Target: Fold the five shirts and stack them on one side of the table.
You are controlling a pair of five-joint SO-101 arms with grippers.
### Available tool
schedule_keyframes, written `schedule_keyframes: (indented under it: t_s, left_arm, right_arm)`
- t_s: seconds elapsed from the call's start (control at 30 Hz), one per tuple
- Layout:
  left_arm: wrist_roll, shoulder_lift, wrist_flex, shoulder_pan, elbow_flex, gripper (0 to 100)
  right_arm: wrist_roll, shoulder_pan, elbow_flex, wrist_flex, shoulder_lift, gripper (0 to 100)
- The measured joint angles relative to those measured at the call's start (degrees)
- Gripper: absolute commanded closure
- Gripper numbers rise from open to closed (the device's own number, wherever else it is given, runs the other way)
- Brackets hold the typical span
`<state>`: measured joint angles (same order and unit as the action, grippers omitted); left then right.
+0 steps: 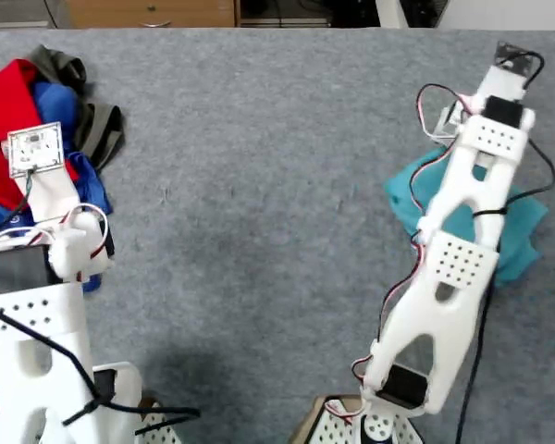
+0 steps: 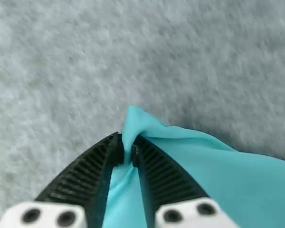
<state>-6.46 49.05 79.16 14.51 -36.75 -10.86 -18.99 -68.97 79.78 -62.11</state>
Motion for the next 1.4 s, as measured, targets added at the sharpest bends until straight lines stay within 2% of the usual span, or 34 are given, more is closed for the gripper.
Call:
schedule_keyframes:
  t_s: [0.2,0.5,0.57,0.73,0.8,0.93,1.1,1.2,1.4]
  left_arm:
    - [0.00,-1.76,0.00,0.00,1.76,98]
    - [0.00,-1.76,0.00,0.00,1.76,98]
    - [0.00,-1.76,0.00,0.18,1.76,98]
    - [0.00,-1.76,0.00,2.55,1.76,98]
    - [0.00,-1.76,0.00,3.52,1.76,98]
    - [0.00,-1.76,0.00,3.96,1.76,98]
    - [-0.18,-1.85,-0.97,7.30,3.25,98]
    - [-0.09,-1.85,-3.25,12.40,4.04,98]
    - [-0.70,-9.67,-7.12,20.04,8.62,91]
  right_arm:
    - [0.00,2.11,-13.45,0.18,-7.82,99.3]
    - [-2.29,4.13,-16.44,-1.23,-9.85,98.4]
    - [-2.29,4.22,-16.44,-1.23,-9.85,92.4]
    - [-2.37,4.31,-16.53,-0.62,-9.85,69.3]
    - [-2.37,4.31,-17.05,0.70,-9.85,67.0]
    - [-2.37,4.31,-18.29,5.19,-9.85,74.7]
    - [-2.29,4.31,-23.74,15.91,-9.23,99.3]
    - [-2.29,4.31,-23.82,20.57,-7.91,96.0]
    - [-2.29,4.31,-21.27,21.27,-0.79,99.3]
